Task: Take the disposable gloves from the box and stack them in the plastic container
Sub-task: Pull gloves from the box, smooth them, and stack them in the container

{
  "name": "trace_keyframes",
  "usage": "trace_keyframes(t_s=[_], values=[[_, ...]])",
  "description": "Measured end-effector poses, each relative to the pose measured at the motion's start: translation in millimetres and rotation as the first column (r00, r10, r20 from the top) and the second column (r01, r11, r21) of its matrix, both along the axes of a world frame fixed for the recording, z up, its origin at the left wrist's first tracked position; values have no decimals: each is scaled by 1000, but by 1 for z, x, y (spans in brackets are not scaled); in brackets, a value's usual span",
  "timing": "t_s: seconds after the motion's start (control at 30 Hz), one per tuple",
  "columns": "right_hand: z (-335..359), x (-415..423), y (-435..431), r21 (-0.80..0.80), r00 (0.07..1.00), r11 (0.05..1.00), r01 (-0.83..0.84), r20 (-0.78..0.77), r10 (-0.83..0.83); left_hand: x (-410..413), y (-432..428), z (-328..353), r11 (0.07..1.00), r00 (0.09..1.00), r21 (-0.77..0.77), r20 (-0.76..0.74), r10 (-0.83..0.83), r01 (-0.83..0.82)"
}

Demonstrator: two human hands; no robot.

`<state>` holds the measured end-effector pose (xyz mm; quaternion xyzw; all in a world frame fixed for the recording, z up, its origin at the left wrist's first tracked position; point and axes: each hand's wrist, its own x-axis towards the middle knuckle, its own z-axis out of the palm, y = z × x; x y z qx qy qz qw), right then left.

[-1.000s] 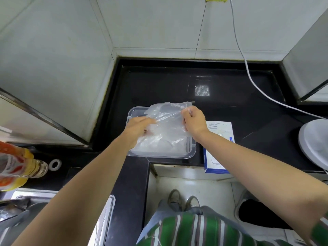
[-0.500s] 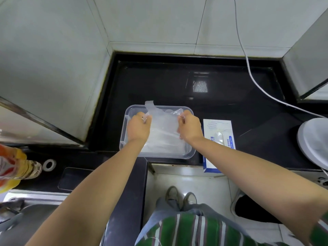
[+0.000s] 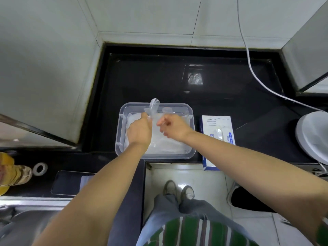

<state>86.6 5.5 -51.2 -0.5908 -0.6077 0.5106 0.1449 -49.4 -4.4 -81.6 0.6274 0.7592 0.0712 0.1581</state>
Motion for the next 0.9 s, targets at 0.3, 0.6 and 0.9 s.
trace_keyframes(t_s=[0.3, 0.6, 0.9], values=[[-46, -3, 0, -332, 947, 941, -62, 278, 160, -9, -1, 3, 998, 992, 16, -107, -66, 68], [-53, -4, 1, -361, 865, 915, -179, 386, 322, 38, 8, 1, 880, 973, -455, 230, -32, 137], [-58, 0, 0, -388, 959, 921, -34, 247, 140, -13, 1, -38, 810, 996, -583, 87, -6, 56]])
